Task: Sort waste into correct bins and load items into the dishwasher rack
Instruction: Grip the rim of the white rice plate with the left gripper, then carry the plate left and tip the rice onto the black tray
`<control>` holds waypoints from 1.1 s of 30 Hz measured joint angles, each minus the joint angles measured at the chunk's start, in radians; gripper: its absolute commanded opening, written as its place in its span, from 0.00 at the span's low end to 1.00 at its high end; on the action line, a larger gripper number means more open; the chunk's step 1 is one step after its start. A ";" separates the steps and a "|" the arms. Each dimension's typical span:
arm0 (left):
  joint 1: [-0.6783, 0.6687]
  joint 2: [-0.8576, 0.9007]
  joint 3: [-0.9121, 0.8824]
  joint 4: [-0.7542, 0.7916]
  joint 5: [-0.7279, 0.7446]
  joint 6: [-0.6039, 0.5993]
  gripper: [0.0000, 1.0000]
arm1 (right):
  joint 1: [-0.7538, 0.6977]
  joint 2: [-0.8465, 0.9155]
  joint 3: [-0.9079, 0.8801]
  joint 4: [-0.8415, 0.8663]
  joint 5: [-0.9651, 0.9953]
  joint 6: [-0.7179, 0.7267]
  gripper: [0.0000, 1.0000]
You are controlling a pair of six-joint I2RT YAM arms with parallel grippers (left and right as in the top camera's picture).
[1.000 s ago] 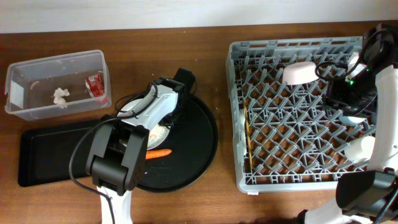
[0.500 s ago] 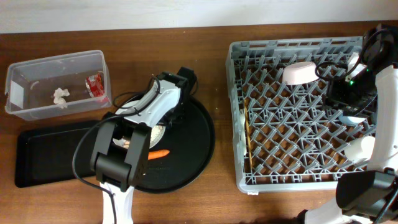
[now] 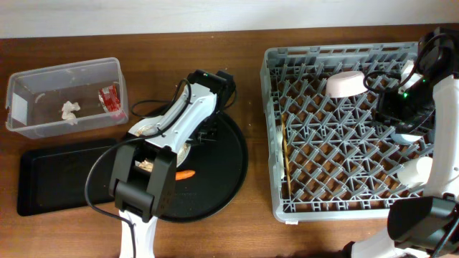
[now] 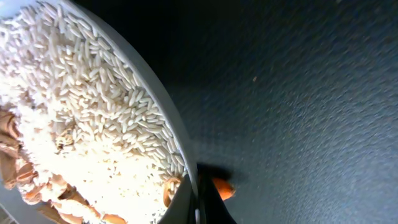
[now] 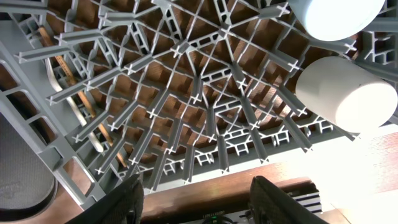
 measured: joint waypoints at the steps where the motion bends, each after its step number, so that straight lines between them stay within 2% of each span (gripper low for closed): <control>1: 0.004 -0.003 0.000 -0.010 0.004 -0.003 0.00 | 0.000 0.000 0.000 0.000 0.000 0.000 0.58; 9: 0.097 -0.183 -0.001 -0.064 0.030 -0.006 0.00 | 0.000 0.000 0.000 0.000 0.000 0.000 0.58; 16: 0.242 -0.331 -0.082 -0.040 0.061 0.035 0.00 | 0.000 0.000 0.000 0.000 0.000 0.000 0.59; 24: 0.432 -0.344 -0.145 0.023 0.131 0.139 0.00 | 0.000 0.000 0.000 0.000 0.000 0.000 0.58; 33: 0.597 -0.344 -0.172 0.075 0.299 0.270 0.00 | 0.000 0.000 0.000 0.000 0.000 0.000 0.58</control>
